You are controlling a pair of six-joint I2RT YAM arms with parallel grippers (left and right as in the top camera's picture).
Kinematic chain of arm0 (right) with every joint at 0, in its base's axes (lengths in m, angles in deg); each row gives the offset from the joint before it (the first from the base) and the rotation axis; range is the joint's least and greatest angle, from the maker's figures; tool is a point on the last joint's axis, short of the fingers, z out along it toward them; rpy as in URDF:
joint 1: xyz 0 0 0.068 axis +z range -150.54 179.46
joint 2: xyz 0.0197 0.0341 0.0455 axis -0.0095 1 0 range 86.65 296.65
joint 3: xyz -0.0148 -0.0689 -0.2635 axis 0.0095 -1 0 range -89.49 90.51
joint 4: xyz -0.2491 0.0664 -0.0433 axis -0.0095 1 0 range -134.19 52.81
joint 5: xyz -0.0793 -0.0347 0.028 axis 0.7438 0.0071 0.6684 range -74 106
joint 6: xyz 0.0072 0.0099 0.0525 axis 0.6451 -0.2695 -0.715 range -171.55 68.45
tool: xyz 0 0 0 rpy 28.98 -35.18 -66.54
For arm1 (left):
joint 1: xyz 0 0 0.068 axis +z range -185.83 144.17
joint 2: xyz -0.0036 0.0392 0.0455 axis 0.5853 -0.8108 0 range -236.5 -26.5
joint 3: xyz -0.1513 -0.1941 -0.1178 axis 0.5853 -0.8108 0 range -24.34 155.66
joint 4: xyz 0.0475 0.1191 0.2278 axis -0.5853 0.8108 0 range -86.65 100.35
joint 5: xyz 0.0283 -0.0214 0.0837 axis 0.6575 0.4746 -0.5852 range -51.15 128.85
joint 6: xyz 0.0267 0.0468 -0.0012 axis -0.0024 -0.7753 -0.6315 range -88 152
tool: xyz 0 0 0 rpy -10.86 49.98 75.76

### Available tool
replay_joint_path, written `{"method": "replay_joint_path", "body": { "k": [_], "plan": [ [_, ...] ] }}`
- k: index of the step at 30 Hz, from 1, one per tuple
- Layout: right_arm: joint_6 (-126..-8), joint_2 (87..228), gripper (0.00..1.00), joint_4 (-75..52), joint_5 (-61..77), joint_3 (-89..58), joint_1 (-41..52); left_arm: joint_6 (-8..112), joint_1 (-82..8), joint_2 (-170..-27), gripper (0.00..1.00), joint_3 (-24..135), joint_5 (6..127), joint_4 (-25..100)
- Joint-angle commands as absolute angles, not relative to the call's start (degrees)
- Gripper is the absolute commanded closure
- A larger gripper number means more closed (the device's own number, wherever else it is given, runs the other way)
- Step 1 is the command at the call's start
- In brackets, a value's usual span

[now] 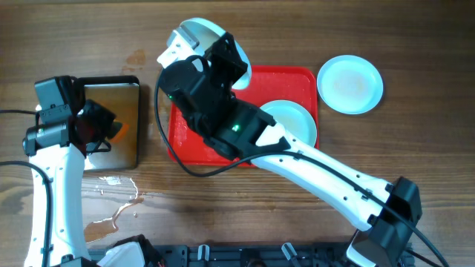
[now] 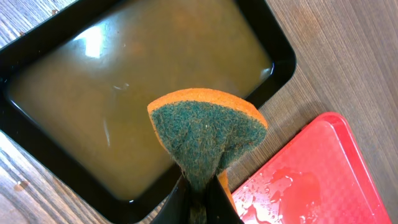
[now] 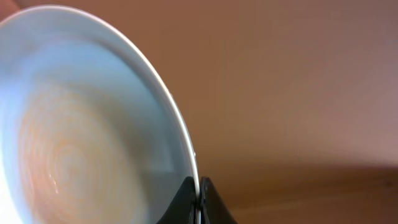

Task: Clean dirty plates on tray and stack at the side
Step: 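Lift the plate with the right gripper and stack it on the right-side plate, then reach the right gripper to the last plate on the red tray and grasp its rim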

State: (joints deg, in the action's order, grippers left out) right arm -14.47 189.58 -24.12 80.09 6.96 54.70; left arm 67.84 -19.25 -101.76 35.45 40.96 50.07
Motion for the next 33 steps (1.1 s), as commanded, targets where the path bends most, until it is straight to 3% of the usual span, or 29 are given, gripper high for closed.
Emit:
{"method": "replay_joint_path", "body": {
  "k": [1,7,12,19,24,33],
  "plan": [
    [-33.9,188.64,0.96,-17.71,72.51,7.9,51.49,66.7,-18.92,-101.41,0.96,35.3,41.81,50.18],
    [-57.88,188.64,0.96,-7.77,45.1,7.9,41.94,66.68,-18.92,-101.41,0.96,35.3,41.81,50.18],
    [-71.8,188.64,0.96,-2.83,25.71,7.9,27.49,65.35,-18.92,-101.41,0.96,35.3,41.83,50.22],
    [-75.95,188.64,0.96,2.72,15.29,6.87,3.27,65.37,-18.92,-101.41,0.96,35.3,41.83,50.16],
    [-76.24,188.64,0.96,2.42,15.31,1.43,-7.9,65.41,-18.92,-101.41,0.96,35.3,41.83,50.16],
    [-80.06,188.66,0.96,-9.69,15.31,-13.28,-14.39,65.41,-18.92,-101.41,0.96,35.3,41.83,50.13]
  ]
}}
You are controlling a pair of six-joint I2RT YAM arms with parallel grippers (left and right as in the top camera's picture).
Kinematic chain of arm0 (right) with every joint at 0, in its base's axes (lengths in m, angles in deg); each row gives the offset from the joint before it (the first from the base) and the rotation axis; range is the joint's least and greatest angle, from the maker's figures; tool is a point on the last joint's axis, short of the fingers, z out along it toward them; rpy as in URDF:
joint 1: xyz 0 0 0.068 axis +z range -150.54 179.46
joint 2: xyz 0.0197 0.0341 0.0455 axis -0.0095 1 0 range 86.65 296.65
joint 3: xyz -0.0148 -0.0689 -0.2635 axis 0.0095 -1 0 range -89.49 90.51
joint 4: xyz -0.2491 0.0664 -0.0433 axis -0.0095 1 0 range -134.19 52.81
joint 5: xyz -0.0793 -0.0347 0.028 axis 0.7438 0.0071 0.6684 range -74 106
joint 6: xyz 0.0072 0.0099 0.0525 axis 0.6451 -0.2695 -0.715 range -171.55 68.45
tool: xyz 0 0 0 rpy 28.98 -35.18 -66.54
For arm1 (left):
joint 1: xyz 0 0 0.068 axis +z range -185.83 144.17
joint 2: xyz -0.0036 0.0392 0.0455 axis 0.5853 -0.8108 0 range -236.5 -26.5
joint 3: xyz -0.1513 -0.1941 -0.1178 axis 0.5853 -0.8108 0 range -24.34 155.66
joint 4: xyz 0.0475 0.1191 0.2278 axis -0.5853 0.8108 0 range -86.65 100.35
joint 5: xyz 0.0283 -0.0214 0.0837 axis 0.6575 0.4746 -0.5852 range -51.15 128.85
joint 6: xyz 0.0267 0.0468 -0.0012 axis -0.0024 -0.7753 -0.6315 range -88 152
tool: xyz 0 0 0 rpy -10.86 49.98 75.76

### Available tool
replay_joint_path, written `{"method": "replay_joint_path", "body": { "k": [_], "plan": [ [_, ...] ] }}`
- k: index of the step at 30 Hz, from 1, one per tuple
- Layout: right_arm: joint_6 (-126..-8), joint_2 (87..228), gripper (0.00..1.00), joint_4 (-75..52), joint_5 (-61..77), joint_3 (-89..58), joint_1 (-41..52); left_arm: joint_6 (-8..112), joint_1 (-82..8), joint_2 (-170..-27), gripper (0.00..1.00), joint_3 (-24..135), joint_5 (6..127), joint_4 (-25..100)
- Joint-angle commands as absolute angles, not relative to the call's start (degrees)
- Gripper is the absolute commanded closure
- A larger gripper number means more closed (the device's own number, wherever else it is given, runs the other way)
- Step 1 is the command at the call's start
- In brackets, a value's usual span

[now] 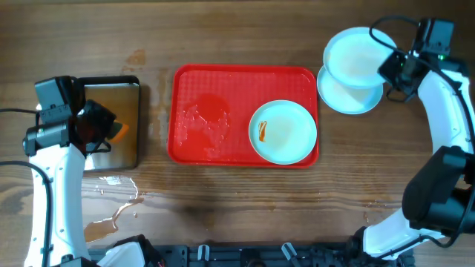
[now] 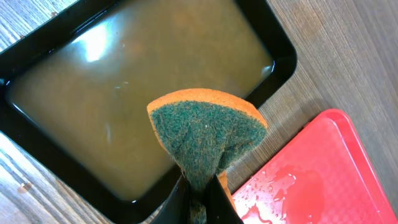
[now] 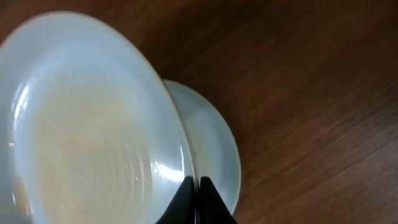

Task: Clean dirty plates on tray and stack at the side
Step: 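Reach the right gripper to the last plate on the red tray and grasp its rim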

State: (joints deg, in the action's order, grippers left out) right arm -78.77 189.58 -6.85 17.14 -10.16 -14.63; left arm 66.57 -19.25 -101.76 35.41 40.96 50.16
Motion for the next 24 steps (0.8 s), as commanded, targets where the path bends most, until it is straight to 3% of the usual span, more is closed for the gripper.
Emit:
{"method": "replay_joint_path", "body": {
  "k": [1,2,3,4,5,6,11,16,21,24],
  "plan": [
    [-80.13,188.66,0.96,-10.17,15.31,-13.87,-14.39,65.41,-18.92,-101.41,0.96,35.3,41.83,50.13],
    [-80.17,188.69,0.94,-10.39,15.31,-14.24,-14.37,65.41,-18.92,-101.41,0.96,35.3,41.83,50.11],
    [-80.15,188.75,0.87,-10.37,15.31,-14.27,-14.37,65.41,-18.92,-101.41,0.96,35.3,41.83,50.13],
    [-80.17,188.75,0.68,-10.37,15.31,-14.27,-14.37,65.41,-18.92,-101.41,0.96,35.3,41.83,50.13],
    [-80.15,188.75,0.42,-10.35,15.02,-14.27,-14.37,65.41,-18.92,-101.41,0.96,35.3,41.83,50.11],
    [-80.04,188.75,0.36,-10.11,14.59,-14.27,-14.37,65.41,-18.92,-101.41,0.96,35.3,41.83,50.11],
    [-79.95,188.75,0.3,-7.48,6.87,-14.27,-14.32,65.41,-18.92,-101.41,0.96,35.3,41.83,50.11],
    [-70.49,188.75,0.3,-0.31,-16.52,-14.27,-12.51,65.43,-18.92,-101.41,0.96,35.3,41.83,50.11],
    [-68.3,188.75,0.43,10.35,-13.92,-14.27,-5.36,65.43,-18.94,-101.41,0.95,35.3,41.83,50.11],
    [-77.68,188.75,0.47,14.09,-4.43,-14.27,2.16,65.41,-18.94,-101.43,0.96,35.3,41.83,50.13]
  ]
}}
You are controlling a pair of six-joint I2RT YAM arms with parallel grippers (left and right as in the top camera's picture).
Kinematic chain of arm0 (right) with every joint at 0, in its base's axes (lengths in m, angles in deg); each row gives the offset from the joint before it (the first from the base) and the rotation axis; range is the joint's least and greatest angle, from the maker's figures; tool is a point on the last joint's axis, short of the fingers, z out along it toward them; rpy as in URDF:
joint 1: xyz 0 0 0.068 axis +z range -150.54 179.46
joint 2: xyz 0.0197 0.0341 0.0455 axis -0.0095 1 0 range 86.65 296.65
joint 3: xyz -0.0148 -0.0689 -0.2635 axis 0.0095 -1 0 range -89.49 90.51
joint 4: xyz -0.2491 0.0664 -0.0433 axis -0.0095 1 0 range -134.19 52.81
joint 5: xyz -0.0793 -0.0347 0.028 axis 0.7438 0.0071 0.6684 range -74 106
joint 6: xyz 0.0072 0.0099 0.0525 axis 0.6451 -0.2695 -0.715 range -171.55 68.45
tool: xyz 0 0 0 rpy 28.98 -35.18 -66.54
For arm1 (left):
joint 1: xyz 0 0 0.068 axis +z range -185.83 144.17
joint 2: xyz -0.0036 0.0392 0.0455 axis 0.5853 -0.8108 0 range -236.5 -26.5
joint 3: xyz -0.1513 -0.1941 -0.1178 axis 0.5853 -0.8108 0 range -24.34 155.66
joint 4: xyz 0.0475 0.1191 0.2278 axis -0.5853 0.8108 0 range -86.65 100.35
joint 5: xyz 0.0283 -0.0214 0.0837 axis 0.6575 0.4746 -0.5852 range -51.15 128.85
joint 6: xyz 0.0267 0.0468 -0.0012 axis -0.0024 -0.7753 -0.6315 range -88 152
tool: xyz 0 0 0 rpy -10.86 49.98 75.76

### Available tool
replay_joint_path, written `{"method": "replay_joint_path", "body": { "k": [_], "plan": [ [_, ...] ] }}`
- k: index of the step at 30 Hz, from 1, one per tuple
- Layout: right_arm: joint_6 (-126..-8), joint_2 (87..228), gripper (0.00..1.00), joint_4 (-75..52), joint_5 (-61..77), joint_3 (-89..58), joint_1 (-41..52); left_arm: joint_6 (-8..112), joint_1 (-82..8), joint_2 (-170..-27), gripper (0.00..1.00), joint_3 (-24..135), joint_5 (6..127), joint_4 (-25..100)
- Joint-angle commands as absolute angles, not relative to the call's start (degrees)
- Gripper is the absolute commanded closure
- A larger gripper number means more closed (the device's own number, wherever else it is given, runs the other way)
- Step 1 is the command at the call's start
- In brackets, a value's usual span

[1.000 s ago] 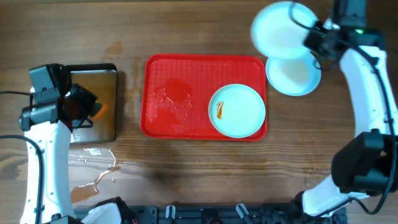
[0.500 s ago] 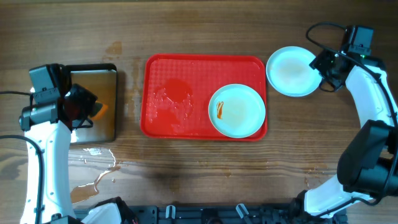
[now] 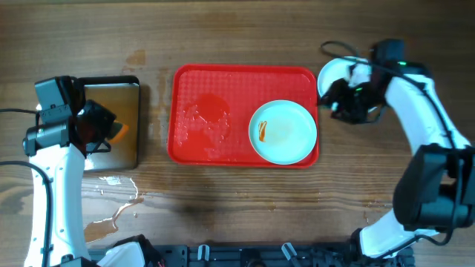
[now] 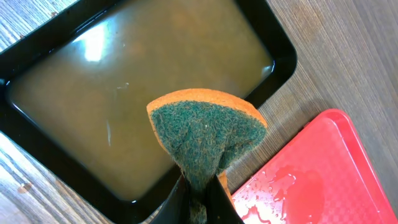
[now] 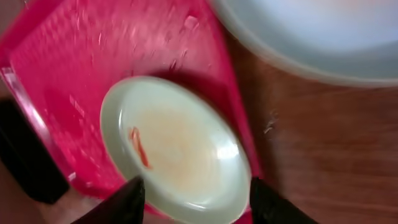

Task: Clean dirty plates on tray and stack at the side
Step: 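Reach the right gripper to the last plate on the red tray and grasp its rim, then drag the last plate toward the tray center with the right gripper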

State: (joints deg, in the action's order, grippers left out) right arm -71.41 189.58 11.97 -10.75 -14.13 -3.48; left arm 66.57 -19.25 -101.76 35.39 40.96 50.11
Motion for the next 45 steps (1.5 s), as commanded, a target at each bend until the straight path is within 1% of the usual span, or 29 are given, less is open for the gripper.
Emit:
{"method": "replay_joint_path", "body": {
  "k": [1,5,9,10,12,19,22,30,34,35,38,45],
  "plan": [
    [-79.25,188.75,0.47,14.53,-1.65,-14.27,3.49,65.41,-18.92,-101.43,0.96,35.3,41.83,50.13],
    [-87.19,188.75,0.46,18.96,13.43,-14.27,9.65,65.41,-18.92,-101.43,0.96,35.3,41.83,50.2],
    [-86.57,188.75,0.45,19.53,16.36,-15.1,13.24,65.43,-18.94,-101.43,0.95,35.3,41.83,50.11],
    [-86.01,188.75,0.43,18.79,16.27,-15.75,13.72,65.41,-18.92,-101.43,0.95,35.3,41.83,50.11],
    [-86.14,188.75,0.42,16.71,15.77,-18.29,14.31,65.41,-18.92,-101.46,0.95,35.3,41.83,50.16],
    [-86.03,188.77,0.43,8.43,7.98,-25.74,14.35,65.43,-18.92,-101.46,0.95,35.3,41.83,50.11],
    [-86.03,188.77,0.47,6.57,6.89,-26.29,14.4,65.43,-18.92,-101.46,0.95,35.3,41.83,50.11],
    [-86.03,188.8,0.48,5.17,6.96,-27.47,14.51,65.43,-18.94,-101.46,0.95,35.3,41.83,49.61],
    [-85.68,188.82,0.54,1.02,6.7,-30.05,14.9,65.43,-18.94,-101.46,0.95,35.3,41.85,49.5],
    [-84.06,188.82,0.56,-0.69,5.84,-30.94,15.03,65.43,-18.94,-101.46,0.95,35.3,41.85,49.5],
    [-79.78,188.84,0.56,-5.01,1.6,-32.71,15.03,65.43,-18.94,-101.46,0.95,35.3,41.85,49.5],
    [-78.31,188.84,0.57,-12.27,-0.43,-32.52,15.03,65.43,-18.94,-101.46,0.95,35.3,41.87,49.48]
  ]
}}
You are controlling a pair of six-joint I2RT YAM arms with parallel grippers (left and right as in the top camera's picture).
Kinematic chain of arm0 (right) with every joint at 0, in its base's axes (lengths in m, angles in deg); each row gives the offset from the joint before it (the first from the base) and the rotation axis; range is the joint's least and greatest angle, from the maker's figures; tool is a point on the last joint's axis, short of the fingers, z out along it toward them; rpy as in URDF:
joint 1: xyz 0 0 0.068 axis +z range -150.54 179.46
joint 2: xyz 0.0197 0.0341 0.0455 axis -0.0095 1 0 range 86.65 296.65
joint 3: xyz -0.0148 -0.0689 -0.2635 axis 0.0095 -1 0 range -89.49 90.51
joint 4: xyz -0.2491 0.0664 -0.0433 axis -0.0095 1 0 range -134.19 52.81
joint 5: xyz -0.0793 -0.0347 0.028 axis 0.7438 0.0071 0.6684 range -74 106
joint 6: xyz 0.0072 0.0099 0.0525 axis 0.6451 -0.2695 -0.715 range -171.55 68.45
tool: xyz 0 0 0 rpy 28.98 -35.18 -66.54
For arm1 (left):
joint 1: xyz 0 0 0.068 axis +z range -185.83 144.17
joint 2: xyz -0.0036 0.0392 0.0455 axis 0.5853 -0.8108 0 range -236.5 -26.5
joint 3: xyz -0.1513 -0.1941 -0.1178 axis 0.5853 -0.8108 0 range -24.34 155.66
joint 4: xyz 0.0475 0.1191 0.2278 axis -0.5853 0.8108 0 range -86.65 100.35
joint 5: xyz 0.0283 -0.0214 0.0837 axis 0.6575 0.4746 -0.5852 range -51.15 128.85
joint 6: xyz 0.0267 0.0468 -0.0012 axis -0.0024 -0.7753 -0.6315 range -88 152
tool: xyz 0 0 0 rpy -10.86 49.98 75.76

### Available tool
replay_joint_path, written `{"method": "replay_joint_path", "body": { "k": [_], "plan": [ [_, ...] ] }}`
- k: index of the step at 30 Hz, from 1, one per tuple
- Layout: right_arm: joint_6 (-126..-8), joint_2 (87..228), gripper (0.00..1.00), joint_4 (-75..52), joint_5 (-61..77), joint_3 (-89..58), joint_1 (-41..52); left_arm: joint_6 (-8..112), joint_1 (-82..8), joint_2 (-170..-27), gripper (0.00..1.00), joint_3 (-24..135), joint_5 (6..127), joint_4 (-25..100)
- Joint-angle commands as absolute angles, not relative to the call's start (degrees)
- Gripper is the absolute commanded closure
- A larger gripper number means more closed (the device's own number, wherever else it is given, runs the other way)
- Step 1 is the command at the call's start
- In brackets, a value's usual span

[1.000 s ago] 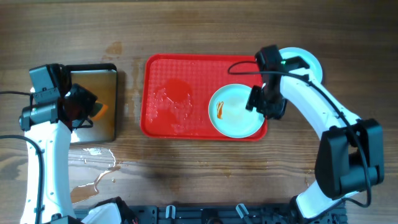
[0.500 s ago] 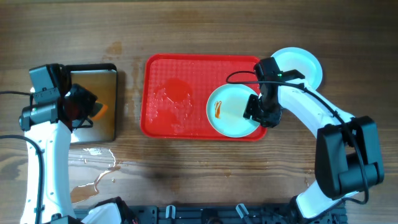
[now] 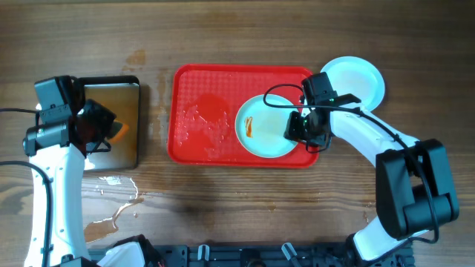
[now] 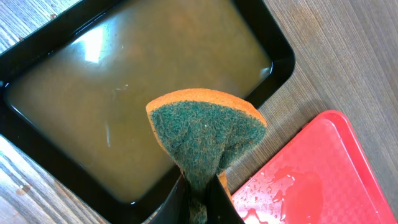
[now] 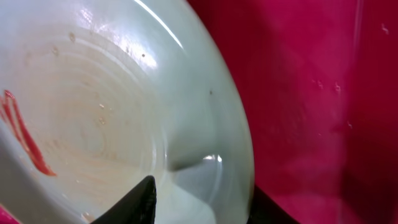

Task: Clean dirty plates on tray and stack at the side
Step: 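Drag the last plate toward the tray center with the right gripper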

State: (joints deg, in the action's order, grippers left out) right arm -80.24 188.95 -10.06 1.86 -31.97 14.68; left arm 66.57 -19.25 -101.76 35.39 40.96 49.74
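A pale plate (image 3: 263, 126) with a red smear (image 3: 249, 127) lies on the red tray (image 3: 208, 89). My right gripper (image 3: 300, 127) is open at the plate's right rim. In the right wrist view one finger (image 5: 138, 200) is over the plate's (image 5: 112, 112) inside, and the other is outside the rim over the tray (image 5: 311, 93). Clean plates (image 3: 358, 74) are stacked right of the tray. My left gripper (image 4: 199, 186) is shut on an orange and green sponge (image 4: 205, 127) above the near corner of the black basin (image 4: 280, 68).
The basin (image 3: 138, 111) of murky water sits left of the tray. Water is spilled on the wood (image 3: 111, 200) in front of the basin, and the tray's left half is wet (image 3: 200, 119). The right arm reaches across the table's right side.
My right gripper moved from beside the clean stack down to the dirty plate's right rim, still open. The plate now sits slightly further left on the tray. The left arm has not moved.
My right gripper held a clean plate above the tray's far left corner, then held it over the plate lying right of the tray. After that the plate lay on the stack and the gripper was open. Now it straddles the dirty plate's rim. The left gripper kept holding the sponge.
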Motion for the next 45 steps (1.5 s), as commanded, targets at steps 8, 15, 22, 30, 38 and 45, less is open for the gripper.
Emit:
{"method": "replay_joint_path", "body": {
  "k": [8,15,22,30,38,45],
  "plan": [
    [-77.57,189.08,0.67,-17.73,-2.07,-32.49,15.05,65.46,-18.98,-101.46,0.96,35.3,43.01,49.32],
    [-77.61,193.36,0.69,-18.89,-2.11,-31.88,17.0,65.43,-21.43,-101.46,0.96,35.3,46.75,48.14],
    [-78.73,193.5,0.91,-18.65,-4.58,-28.63,17.35,65.46,-29.0,-101.63,0.96,35.3,49.55,45.52],
    [-80.19,194.78,0.88,-19.77,-3.32,-24.82,19.34,67.05,-39.22,-104.87,0.96,35.3,49.52,41.02],
    [-80.13,198.72,0.81,-23.68,-3.34,-24.82,19.38,67.4,-45.89,-110.0,0.96,35.3,49.55,38.96],
    [-73.74,198.72,0.68,-24.01,-2.05,-23.03,19.4,67.38,-48.47,-113.48,0.96,35.3,49.52,38.05]
  ]
}}
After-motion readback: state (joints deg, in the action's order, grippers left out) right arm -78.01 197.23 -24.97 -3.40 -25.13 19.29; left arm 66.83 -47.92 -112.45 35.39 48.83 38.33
